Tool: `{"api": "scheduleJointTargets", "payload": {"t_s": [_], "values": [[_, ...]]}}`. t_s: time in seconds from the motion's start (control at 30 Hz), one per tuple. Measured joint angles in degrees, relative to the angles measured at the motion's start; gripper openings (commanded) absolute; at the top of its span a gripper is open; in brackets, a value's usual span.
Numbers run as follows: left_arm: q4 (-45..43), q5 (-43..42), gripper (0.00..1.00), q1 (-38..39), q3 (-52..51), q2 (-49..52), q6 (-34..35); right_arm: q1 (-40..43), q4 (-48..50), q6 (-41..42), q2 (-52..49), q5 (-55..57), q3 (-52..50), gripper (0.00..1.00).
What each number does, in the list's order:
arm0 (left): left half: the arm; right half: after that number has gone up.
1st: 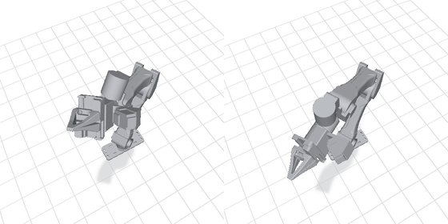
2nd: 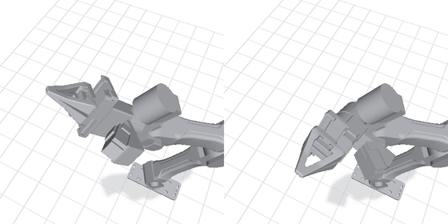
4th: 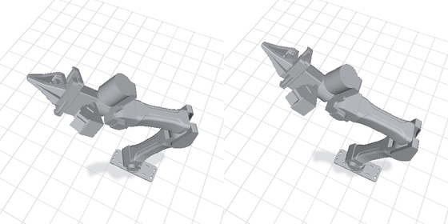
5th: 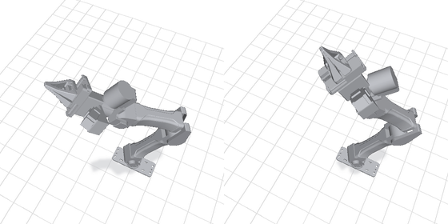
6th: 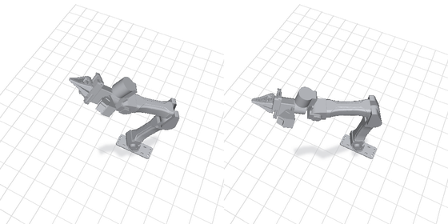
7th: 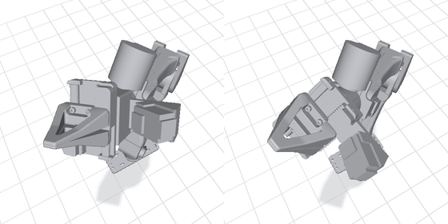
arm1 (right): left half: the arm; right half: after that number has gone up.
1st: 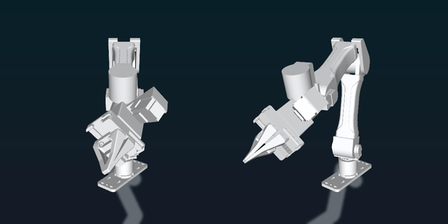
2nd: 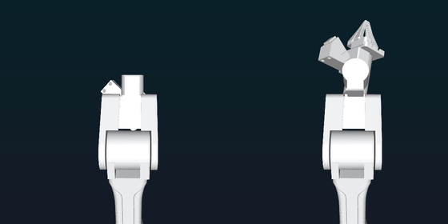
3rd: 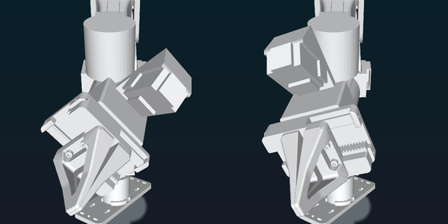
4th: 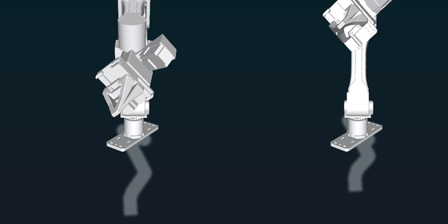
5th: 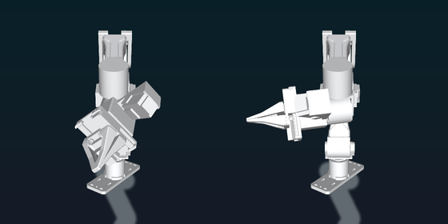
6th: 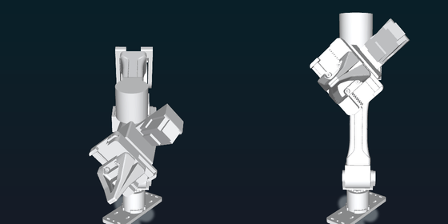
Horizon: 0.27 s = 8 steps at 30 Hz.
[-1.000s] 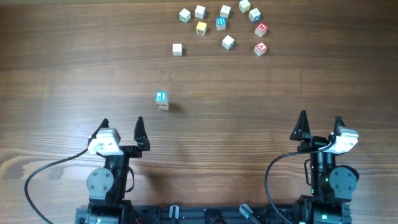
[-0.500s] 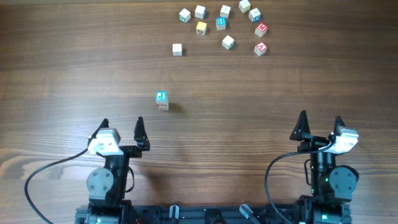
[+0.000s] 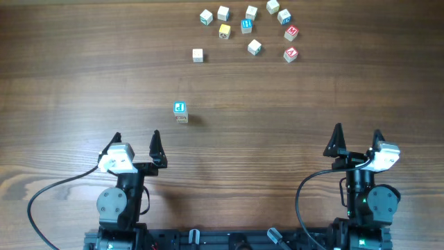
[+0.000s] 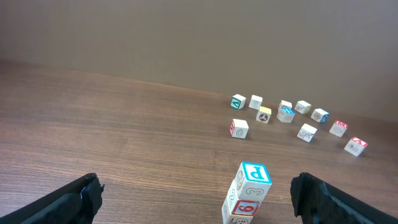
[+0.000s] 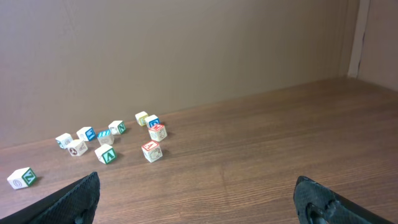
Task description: Form a tower
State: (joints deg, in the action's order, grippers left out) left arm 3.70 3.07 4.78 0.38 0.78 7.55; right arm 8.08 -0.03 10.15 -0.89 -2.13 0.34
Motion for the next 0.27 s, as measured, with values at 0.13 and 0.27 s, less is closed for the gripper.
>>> {"api": "scheduleJointTargets", "payload": {"t_s": [0.13,0.27], "values": [[0.0,0.0,1.0,0.0,0.0,0.0,0.0,0.0,0.0,0.0,0.0,0.0,0.0,1.0],[0.0,-0.02,1.0,0.0,0.0,0.0,0.0,0.0,0.0,-0.02,0.0,0.0,0.0,1.0]]}}
